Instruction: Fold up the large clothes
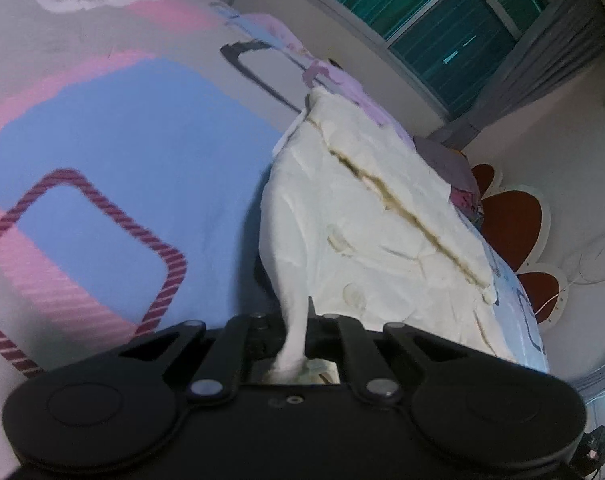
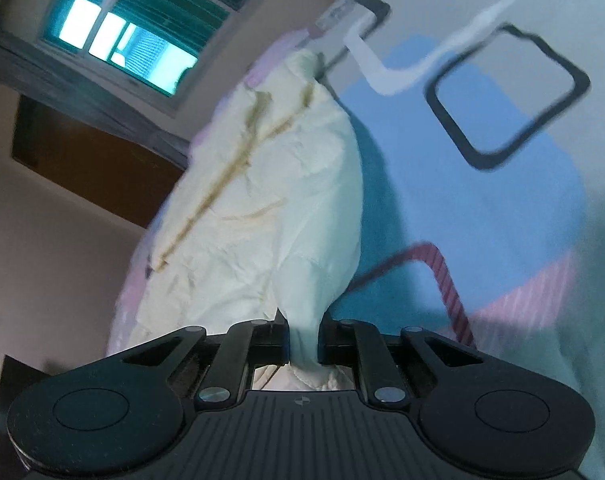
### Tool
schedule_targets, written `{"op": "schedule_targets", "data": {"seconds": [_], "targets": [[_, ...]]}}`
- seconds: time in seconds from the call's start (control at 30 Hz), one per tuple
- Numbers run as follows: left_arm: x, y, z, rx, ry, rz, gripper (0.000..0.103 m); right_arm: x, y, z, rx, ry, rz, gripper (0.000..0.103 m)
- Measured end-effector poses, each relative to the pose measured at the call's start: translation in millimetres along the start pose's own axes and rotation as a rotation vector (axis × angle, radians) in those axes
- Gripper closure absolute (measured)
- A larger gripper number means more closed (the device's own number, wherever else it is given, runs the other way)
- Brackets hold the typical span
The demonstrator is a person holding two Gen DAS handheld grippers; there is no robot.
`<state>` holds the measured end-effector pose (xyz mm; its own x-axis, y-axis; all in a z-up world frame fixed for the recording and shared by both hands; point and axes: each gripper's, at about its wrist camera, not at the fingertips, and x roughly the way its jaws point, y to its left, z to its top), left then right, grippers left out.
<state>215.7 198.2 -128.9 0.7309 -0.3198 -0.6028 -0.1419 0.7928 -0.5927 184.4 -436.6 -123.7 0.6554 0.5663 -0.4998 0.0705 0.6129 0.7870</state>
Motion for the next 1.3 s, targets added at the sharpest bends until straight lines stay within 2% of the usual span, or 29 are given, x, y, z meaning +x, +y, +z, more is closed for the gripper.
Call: {"op": "schedule_targets", "data": {"seconds": [0.13, 0.3, 0.53, 0.67, 0.77, 0.97, 1.03, 1.1, 1.13, 1.17, 1.2, 1.23, 1.27, 1.3], "targets": [[-11.2, -11.6, 18.5, -0.001, -0.051, -0.04, 0.099, -10.5, 21.8, 19.9, -0.021, -0.062, 0.054, 0.092], [-20.0, -38.7, 60.1, -0.005, -0.144, -0.121, 0.099, -13.4, 58.7, 62.9, -0.059, -0.144, 0.118, 0.092], [5.4, -89.0, 135.4, 0.033, -0.229, -0.211, 0.099, 16.1, 104.2, 153.2, -0.063, -0.216, 0.168, 0.092], [48.4, -108.8, 188.3, 0.044, -0.233, -0.233, 0.099, 59.4, 116.1, 216.0, 0.0, -0.229, 0.189, 0.092], [90.6, -120.9, 226.1, 0.053, -0.216, -0.23, 0.099, 100.6, 121.2, 261.1, 0.024, -0.226, 0.167, 0.092], [184.5, -118.7, 277.5, 0.062, -0.126, -0.187, 0.098, 186.4, 96.0, 324.6, 0.119, -0.201, 0.105, 0.092], [210.8, -110.8, 286.7, 0.073, -0.096, -0.195, 0.09, 211.0, 78.5, 337.3, 0.162, -0.191, 0.102, 0.091], [236.1, -97.3, 295.7, 0.056, -0.073, -0.186, 0.074, 230.6, 56.7, 346.7, 0.233, -0.182, 0.115, 0.078], [246.0, -90.6, 300.4, 0.037, -0.07, -0.189, 0.065, 235.8, 51.0, 350.7, 0.247, -0.197, 0.097, 0.049], [251.6, -84.3, 303.4, 0.021, -0.089, -0.182, 0.035, 236.5, 49.0, 352.6, 0.226, -0.235, 0.065, 0.022], [252.7, -79.8, 304.7, 0.02, -0.133, -0.141, 0.005, 234.6, 49.4, 353.1, 0.19, -0.271, 0.032, 0.017], [251.1, -76.6, 304.4, 0.025, -0.173, -0.104, 0.001, 234.2, 49.9, 354.2, 0.152, -0.283, 0.02, 0.017], [251.9, -72.8, 305.7, 0.036, -0.185, -0.098, 0.002, 235.0, 50.7, 354.7, 0.122, -0.273, 0.017, 0.017], [255.6, -68.9, 308.2, 0.044, -0.159, -0.112, 0.005, 237.9, 53.0, 355.4, 0.068, -0.256, -0.013, 0.017]]}}
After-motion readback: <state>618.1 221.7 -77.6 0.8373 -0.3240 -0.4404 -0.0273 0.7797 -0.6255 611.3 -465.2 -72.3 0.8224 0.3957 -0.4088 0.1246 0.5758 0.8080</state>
